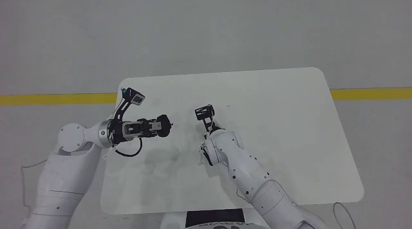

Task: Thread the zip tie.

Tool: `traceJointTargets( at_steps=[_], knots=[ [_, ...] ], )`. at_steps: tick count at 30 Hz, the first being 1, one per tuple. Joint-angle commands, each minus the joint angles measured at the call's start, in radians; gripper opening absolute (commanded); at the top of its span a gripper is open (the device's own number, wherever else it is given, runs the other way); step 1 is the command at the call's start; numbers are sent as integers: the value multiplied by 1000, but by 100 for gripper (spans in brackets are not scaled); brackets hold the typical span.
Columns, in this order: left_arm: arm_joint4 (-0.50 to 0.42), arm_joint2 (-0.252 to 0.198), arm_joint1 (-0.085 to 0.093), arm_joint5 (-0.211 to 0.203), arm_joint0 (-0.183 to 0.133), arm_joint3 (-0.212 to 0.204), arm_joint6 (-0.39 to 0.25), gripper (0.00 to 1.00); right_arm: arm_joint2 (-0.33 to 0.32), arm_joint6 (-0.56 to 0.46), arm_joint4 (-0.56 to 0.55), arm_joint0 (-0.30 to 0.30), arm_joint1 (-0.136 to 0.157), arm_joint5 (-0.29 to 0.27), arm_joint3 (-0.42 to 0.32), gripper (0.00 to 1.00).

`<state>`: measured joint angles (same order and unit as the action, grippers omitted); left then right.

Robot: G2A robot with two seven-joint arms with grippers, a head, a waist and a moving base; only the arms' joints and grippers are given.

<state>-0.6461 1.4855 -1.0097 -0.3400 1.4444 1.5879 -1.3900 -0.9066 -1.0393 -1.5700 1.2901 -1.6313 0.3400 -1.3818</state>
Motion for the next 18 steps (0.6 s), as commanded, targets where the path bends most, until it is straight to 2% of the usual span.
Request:
traceJointTargets(
  at_steps=[1, 7, 11, 12, 14, 18],
  knots=[
    [0, 0, 0, 0, 0, 0, 0, 0, 2, -1, 0, 5, 4, 0, -13, 0],
    [0, 0, 0, 0, 0, 0, 0, 0, 0, -6, 0, 21, 18, 0, -53, 0],
    [0, 0, 0, 0, 0, 0, 0, 0, 1, -14, 0, 24, 23, 0, -52, 1],
    [0, 0, 0, 0, 0, 0, 0, 0, 3, -15, 0, 22, 24, 0, -49, 11],
    [0, 0, 0, 0, 0, 0, 0, 0, 5, -16, 0, 20, 23, 0, -46, 21],
    [0, 0, 0, 0, 0, 0, 0, 0, 7, -18, 0, 16, 22, 0, -37, 18]
  ],
)
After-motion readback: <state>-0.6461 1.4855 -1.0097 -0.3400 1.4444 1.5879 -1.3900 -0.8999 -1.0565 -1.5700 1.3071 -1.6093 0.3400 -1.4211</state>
